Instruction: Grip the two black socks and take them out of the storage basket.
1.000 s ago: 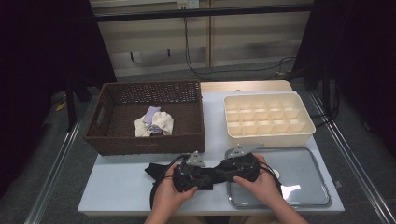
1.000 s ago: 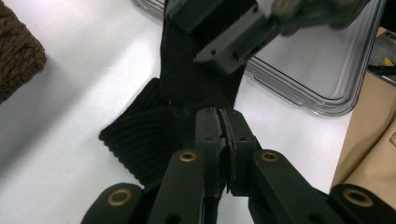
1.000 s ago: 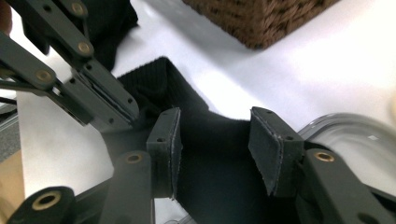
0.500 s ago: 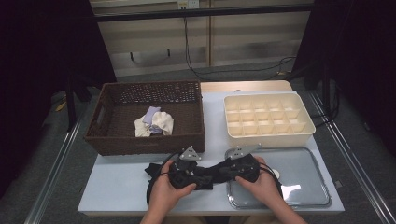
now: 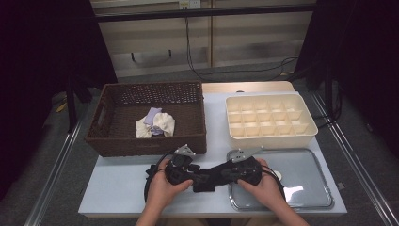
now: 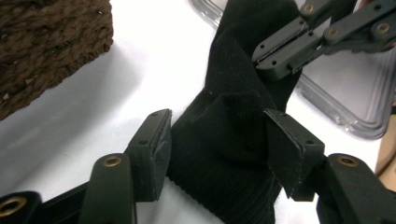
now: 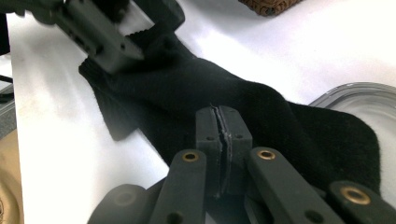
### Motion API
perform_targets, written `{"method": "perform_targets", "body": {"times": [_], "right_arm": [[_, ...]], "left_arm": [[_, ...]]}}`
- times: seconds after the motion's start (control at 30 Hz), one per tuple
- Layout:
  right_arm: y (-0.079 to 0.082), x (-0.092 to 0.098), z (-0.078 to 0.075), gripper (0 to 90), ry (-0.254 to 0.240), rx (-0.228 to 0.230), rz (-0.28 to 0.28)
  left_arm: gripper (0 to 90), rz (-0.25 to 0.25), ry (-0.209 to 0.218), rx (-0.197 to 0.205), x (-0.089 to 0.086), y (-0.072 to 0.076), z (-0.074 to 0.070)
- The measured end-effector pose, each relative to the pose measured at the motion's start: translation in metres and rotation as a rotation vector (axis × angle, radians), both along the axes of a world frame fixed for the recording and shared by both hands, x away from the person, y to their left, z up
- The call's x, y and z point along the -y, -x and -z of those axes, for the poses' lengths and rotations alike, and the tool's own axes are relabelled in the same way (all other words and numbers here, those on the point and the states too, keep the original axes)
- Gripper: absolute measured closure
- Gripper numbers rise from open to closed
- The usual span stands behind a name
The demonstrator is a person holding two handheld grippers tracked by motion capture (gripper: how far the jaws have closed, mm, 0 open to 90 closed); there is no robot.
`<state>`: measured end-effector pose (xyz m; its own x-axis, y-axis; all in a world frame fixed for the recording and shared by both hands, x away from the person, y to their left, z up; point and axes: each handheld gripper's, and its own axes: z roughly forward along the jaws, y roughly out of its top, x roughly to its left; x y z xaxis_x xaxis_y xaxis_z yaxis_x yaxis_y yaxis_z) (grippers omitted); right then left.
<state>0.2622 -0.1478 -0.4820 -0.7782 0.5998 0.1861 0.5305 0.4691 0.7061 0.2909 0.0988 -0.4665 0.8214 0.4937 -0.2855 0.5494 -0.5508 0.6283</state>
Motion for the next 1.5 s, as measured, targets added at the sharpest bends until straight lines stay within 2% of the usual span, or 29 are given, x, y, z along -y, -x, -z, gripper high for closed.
{"method": "perform_targets", "body": {"times": [0.1, 0.13, 0.17, 0.2, 0.23, 0.27, 0.3, 0.33, 0.43, 0.5, 0.57, 0.6, 0.63, 0.67, 0.77, 0.93, 1.07, 1.13, 1.2, 1.3, 1.5], "right_arm": [[0.0, 0.0, 0.0, 86.9, 0.003, 0.0, 0.002], [0.0, 0.0, 0.0, 86.8, 0.004, 0.0, 0.002], [0.0, 0.0, 0.0, 86.8, 0.004, 0.0, 0.002], [0.0, 0.0, 0.0, 86.8, 0.004, 0.0, 0.002], [0.0, 0.0, 0.0, 86.8, 0.0, 0.003, 0.002], [0.0, 0.0, 0.0, 86.8, 0.0, 0.003, 0.002], [0.001, -0.001, 0.0, 86.9, 0.004, 0.006, -0.001], [0.001, -0.001, 0.0, 87.1, 0.004, 0.006, -0.001], [0.001, 0.0, 0.0, 87.5, 0.001, 0.0, -0.001], [0.001, 0.001, -0.001, 87.7, -0.001, 0.006, -0.003], [0.0, 0.006, -0.002, 88.0, -0.017, 0.006, 0.003], [0.0, 0.006, -0.002, 88.0, -0.017, 0.006, 0.003], [-0.001, 0.008, -0.002, 88.2, -0.025, 0.005, 0.008], [-0.003, 0.012, -0.003, 88.3, -0.026, 0.017, 0.021], [-0.006, 0.018, -0.006, 88.9, -0.036, 0.045, 0.045], [-0.009, 0.023, -0.01, 89.4, -0.055, 0.055, 0.067], [-0.006, 0.026, -0.009, 89.5, -0.046, 0.063, 0.065], [-0.004, 0.026, -0.007, 89.4, -0.036, 0.054, 0.054], [-0.003, 0.026, -0.006, 89.5, -0.031, 0.056, 0.05], [-0.002, 0.025, -0.005, 89.5, -0.024, 0.045, 0.056], [0.002, 0.026, -0.007, 89.5, -0.013, 0.059, 0.049]], "left_arm": [[48.3, 0.016, -0.042, 0.022, 0.005, 0.005, -0.001], [53.7, 0.015, -0.056, 0.041, 0.007, 0.007, -0.001], [53.7, 0.021, -0.067, 0.049, 0.007, 0.008, -0.001], [57.6, 0.028, -0.078, 0.054, 0.008, 0.009, -0.001], [64.4, 0.024, -0.084, 0.057, 0.009, 0.01, -0.002], [64.4, 0.037, -0.108, 0.066, 0.009, 0.01, -0.003], [74.7, 0.036, -0.104, 0.055, 0.01, 0.011, -0.003], [76.5, 0.02, -0.095, 0.037, 0.012, 0.012, -0.003], [78.7, 0.013, -0.102, 0.023, 0.013, 0.01, -0.005], [79.9, 0.019, -0.108, 0.033, 0.012, 0.007, -0.009], [80.4, 0.005, -0.087, 0.068, 0.01, 0.002, -0.018], [80.4, 0.005, -0.087, 0.068, 0.01, 0.002, -0.018], [80.4, -0.003, -0.08, 0.091, 0.01, -0.001, -0.023], [80.4, -0.038, -0.057, 0.141, 0.011, -0.005, -0.032], [80.4, -0.056, -0.044, 0.197, 0.015, -0.012, -0.042], [80.3, -0.05, -0.024, 0.233, 0.022, -0.015, -0.041], [79.6, -0.03, -0.058, 0.227, 0.023, -0.008, -0.029], [79.1, -0.022, -0.065, 0.202, 0.021, -0.003, -0.024], [78.9, -0.018, -0.09, 0.197, 0.02, 0.002, -0.02], [78.0, -0.021, -0.074, 0.179, 0.015, 0.008, -0.016], [74.7, -0.025, -0.077, 0.162, 0.01, 0.014, -0.012]]}}
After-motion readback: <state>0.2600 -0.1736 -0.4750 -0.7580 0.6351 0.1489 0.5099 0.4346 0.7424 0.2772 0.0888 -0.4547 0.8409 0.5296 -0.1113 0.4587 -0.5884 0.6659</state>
